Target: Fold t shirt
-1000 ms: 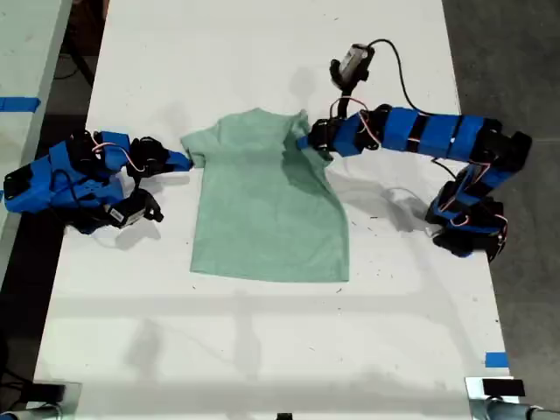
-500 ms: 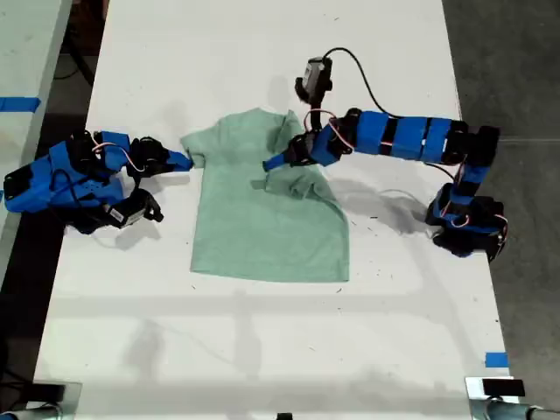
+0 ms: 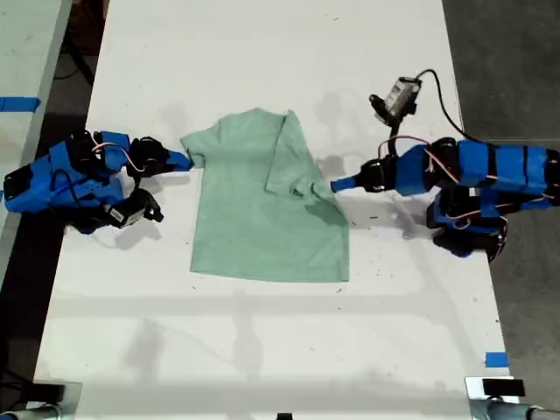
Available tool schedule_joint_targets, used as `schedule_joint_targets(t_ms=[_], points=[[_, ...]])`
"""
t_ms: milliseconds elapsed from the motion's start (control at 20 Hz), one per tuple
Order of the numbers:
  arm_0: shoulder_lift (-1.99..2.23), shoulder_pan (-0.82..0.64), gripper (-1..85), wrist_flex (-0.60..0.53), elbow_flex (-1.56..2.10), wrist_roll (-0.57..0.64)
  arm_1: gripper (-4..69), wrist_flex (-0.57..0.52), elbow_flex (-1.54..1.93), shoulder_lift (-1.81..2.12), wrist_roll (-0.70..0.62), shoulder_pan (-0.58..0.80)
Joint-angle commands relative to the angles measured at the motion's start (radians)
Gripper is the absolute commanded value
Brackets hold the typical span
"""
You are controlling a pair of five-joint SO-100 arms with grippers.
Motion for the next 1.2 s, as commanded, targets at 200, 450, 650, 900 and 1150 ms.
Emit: schedule_joint_targets(t_ms=[200, 450, 650, 900, 1150], points=[[0.009, 0.014, -0.3, -0.012, 0.043, 0.029, 1.6, 0.388, 0.6, 0.675, 0.055, -0.028], [0.009, 0.008, -0.3, -0.012, 0.043, 0.04, 1.5, 0.437, 0.597, 0.707, 0.086, 0.011], [0.009, 0.015, -0.3, -0.012, 0.043, 0.044, 1.5, 0.437, 0.597, 0.707, 0.106, 0.008], [0.009, 0.034, -0.3, -0.012, 0.043, 0.046, 1.5, 0.437, 0.597, 0.706, 0.12, 0.011], [0.009, 0.026, -0.3, -0.012, 0.043, 0.046, 1.5, 0.437, 0.597, 0.706, 0.115, 0.012]])
